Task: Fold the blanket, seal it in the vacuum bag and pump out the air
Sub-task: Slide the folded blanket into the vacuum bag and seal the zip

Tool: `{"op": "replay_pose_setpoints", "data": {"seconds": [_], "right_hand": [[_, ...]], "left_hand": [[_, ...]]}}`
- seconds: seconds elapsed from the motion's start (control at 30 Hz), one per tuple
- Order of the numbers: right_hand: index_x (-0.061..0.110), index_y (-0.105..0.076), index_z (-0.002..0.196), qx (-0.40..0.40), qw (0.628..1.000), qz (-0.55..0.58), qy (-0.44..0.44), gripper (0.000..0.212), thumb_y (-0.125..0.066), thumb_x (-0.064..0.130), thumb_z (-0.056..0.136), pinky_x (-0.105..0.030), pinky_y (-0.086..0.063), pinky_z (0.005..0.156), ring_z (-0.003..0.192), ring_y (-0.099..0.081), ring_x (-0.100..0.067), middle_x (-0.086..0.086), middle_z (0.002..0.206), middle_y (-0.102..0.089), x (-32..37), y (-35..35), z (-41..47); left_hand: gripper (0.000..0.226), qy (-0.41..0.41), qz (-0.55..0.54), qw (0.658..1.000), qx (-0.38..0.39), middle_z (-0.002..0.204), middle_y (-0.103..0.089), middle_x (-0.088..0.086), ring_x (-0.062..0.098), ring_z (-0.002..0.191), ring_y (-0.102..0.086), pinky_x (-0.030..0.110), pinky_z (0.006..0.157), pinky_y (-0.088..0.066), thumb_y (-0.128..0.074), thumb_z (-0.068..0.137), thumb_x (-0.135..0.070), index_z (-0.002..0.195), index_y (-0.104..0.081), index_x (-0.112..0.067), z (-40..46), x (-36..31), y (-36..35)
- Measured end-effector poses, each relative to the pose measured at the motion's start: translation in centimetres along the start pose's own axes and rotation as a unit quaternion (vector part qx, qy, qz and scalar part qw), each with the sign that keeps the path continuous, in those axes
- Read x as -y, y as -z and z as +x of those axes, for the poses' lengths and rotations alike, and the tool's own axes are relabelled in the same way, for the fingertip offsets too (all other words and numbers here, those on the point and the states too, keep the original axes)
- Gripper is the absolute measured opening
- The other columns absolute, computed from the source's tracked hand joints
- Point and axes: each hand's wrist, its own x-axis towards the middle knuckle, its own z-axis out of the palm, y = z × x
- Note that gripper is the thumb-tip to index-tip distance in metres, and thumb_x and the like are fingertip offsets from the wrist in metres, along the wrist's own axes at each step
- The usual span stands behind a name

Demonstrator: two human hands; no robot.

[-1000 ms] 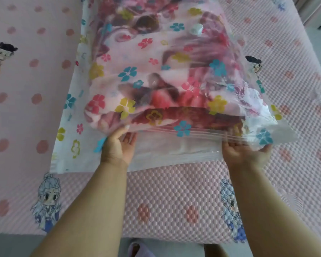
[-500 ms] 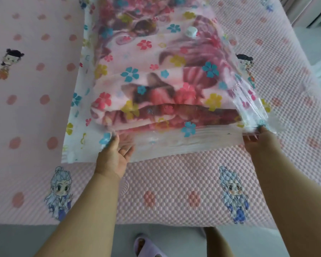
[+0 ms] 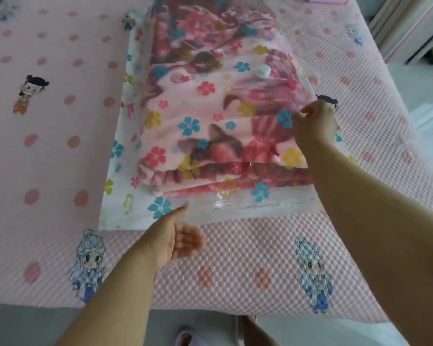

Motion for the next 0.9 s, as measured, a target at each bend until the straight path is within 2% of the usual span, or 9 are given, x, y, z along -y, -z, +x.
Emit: {"op": "replay_pose_setpoints", "data": {"seconds": [0.07,0.13,0.2,0.27,0.33,0.43,0.6,0.73,0.9], "right_hand": [[0.019,-0.059,0.097,0.101,0.991,-0.031,0.084,0.014,-0.051,0.024,0.086,-0.023,-0.038,0.063,0.078,-0.053,-0.017,-0.002,0.095,-0.055,3.7,-2.1,2.0],[0.018,-0.061,0.108,0.148,0.975,-0.071,0.152,0.026,-0.05,0.032,0.089,-0.032,-0.045,0.083,0.104,-0.054,-0.024,-0.006,0.116,-0.057,5.2,-3.7,3.7],[0.021,-0.058,0.122,0.166,0.959,-0.113,0.197,0.037,-0.05,0.038,0.091,-0.036,-0.038,0.099,0.123,-0.046,-0.027,-0.005,0.134,-0.052,5.7,-4.7,5.6],[0.027,-0.052,0.13,0.192,0.944,-0.15,0.224,0.042,-0.047,0.042,0.092,-0.038,-0.033,0.107,0.132,-0.039,-0.026,0.0,0.143,-0.045,5.8,-5.6,7.5],[0.033,-0.042,0.139,0.232,0.919,-0.2,0.249,0.048,-0.042,0.047,0.093,-0.041,-0.025,0.113,0.139,-0.029,-0.024,0.003,0.151,-0.034,6.0,-6.9,9.3],[0.04,-0.022,0.147,0.284,0.875,-0.275,0.281,0.057,-0.028,0.058,0.093,-0.048,-0.008,0.117,0.146,-0.012,-0.021,0.008,0.158,-0.015,5.7,-9.1,9.7],[0.04,-0.014,0.148,0.298,0.874,-0.256,0.287,0.061,-0.02,0.06,0.091,-0.046,0.001,0.117,0.147,-0.005,-0.02,0.007,0.159,-0.011,2.0,-12.2,6.1],[0.036,-0.006,0.151,0.276,0.87,-0.269,0.309,0.066,-0.016,0.062,0.09,-0.044,0.007,0.117,0.147,-0.001,-0.022,0.006,0.16,-0.006,-0.6,-13.3,2.8],[0.031,-0.002,0.152,0.25,0.868,-0.296,0.311,0.07,-0.012,0.063,0.091,-0.044,0.013,0.116,0.147,0.005,-0.021,0.002,0.16,-0.002,-2.1,-14.1,0.3]], "left_hand": [[0.09,0.053,0.187,0.977,0.087,0.084,-0.072,0.023,0.028,0.069,-0.072,0.024,0.054,-0.053,-0.048,0.067,-0.083,0.079,-0.076,0.001,-2.0,-3.1,0.3],[0.094,0.032,0.282,0.956,0.076,0.073,-0.072,0.02,0.023,0.056,-0.068,0.019,0.045,-0.046,-0.04,0.067,-0.089,0.073,-0.076,-0.002,-2.9,-8.1,-0.3],[0.083,-0.068,0.296,0.953,-0.016,0.055,-0.066,0.009,0.014,0.04,-0.054,0.017,0.039,-0.035,-0.037,0.081,-0.079,0.068,-0.075,-0.005,-2.1,-14.1,-1.9],[0.063,-0.198,0.294,0.924,-0.145,0.05,-0.06,-0.001,0.015,0.044,-0.05,0.021,0.046,-0.036,-0.042,0.091,-0.063,0.07,-0.072,-0.011,0.3,-19.5,-4.0],[0.046,-0.277,0.381,0.85,-0.237,0.087,-0.07,0.005,0.027,0.084,-0.063,0.029,0.073,-0.047,-0.04,0.097,-0.047,0.093,-0.072,-0.014,3.6,-23.7,-6.0],[0.046,-0.274,0.551,0.736,-0.283,0.144,-0.042,0.017,0.035,0.131,-0.039,0.04,0.108,-0.032,-0.032,0.1,-0.039,0.138,-0.046,-0.018,8.6,-26.6,-7.6],[0.062,-0.218,0.669,0.656,-0.272,0.162,0.003,0.005,0.026,0.148,0.001,0.054,0.115,0.002,-0.016,0.095,-0.06,0.152,-0.008,-0.036,15.0,-22.7,-7.5],[0.069,-0.244,0.69,0.606,-0.313,0.162,0.006,0.006,0.026,0.148,0.006,0.052,0.116,0.007,-0.011,0.092,-0.064,0.152,0.003,-0.035,16.6,-17.6,-6.6],[0.068,-0.276,0.683,0.589,-0.332,0.161,0.01,0.008,0.026,0.148,0.01,0.049,0.116,0.011,-0.013,0.093,-0.062,0.152,0.007,-0.033,17.0,-14.2,-5.8]]}}
